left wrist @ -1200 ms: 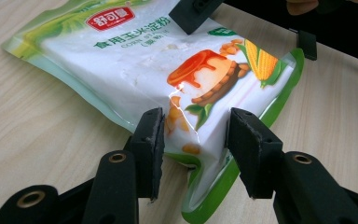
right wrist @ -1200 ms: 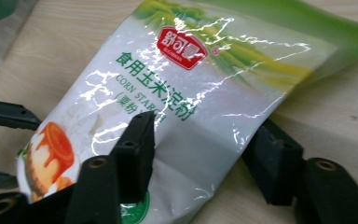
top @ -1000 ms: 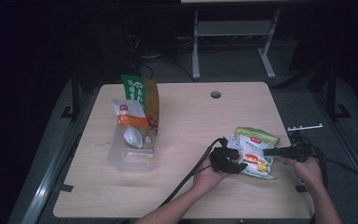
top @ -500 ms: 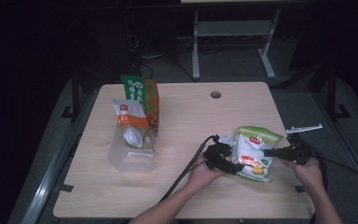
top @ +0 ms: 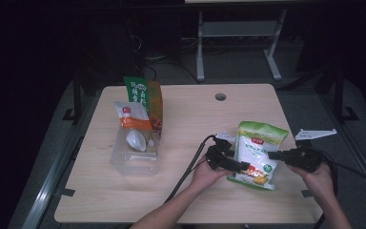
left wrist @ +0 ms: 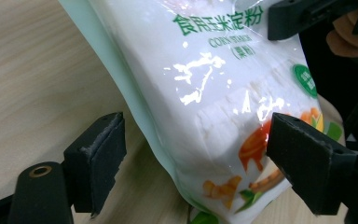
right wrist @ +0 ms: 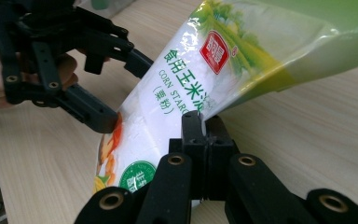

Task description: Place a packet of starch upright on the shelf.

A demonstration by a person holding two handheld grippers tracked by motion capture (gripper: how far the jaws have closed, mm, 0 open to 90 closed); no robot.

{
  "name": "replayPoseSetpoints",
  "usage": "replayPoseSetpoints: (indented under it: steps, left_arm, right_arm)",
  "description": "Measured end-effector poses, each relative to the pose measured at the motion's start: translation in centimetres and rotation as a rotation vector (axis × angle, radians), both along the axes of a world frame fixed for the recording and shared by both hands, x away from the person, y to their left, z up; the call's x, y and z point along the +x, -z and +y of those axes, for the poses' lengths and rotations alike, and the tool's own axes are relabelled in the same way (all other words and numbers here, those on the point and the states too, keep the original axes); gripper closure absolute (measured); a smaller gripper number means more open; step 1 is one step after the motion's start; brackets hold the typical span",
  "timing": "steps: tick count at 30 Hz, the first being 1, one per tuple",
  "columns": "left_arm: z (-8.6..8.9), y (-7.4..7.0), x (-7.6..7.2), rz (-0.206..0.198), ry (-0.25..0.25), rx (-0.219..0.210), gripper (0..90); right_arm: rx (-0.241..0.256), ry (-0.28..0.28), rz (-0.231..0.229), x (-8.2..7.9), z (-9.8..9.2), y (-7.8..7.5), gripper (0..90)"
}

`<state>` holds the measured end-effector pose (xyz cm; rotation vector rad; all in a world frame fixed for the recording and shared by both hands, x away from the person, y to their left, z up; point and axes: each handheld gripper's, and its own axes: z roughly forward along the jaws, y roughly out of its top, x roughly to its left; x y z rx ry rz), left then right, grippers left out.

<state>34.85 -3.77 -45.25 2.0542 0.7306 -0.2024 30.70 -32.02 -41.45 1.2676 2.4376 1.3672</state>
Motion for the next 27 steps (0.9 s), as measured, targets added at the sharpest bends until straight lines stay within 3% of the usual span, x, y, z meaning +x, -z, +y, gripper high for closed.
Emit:
replayPoseSetpoints:
  steps: [5,7,14,16,19,27]
  left_arm:
    - [0.2,0.0,0.2,0.043,0.043,-0.078,30.2]
    - [0.4,-0.2,0.1,0.018,0.054,-0.08,38.0]
    - [1.4,-0.8,-0.2,0.007,0.055,-0.124,62.9]
    - [1.8,-1.0,-0.4,0.006,0.05,-0.132,66.5]
    - [2.5,-1.4,-0.7,-0.019,0.033,-0.142,71.1]
    - [5.2,-2.5,-1.4,-0.105,-0.022,-0.107,75.9]
  right_arm:
    - [0.014,-0.018,-0.034,-0.6,0.3,-0.3,89.5]
    - [0.015,-0.027,-0.048,-0.7,0.5,-0.5,89.5]
    - [0.007,-0.038,-0.077,-1.7,1.7,-1.4,89.6]
    - [0.007,-0.046,-0.083,-1.9,2.0,-1.7,89.6]
    - [-0.004,-0.058,-0.103,-2.1,2.9,-2.3,89.6]
    - [-0.012,-0.085,-0.134,-1.9,5.8,-3.0,89.5]
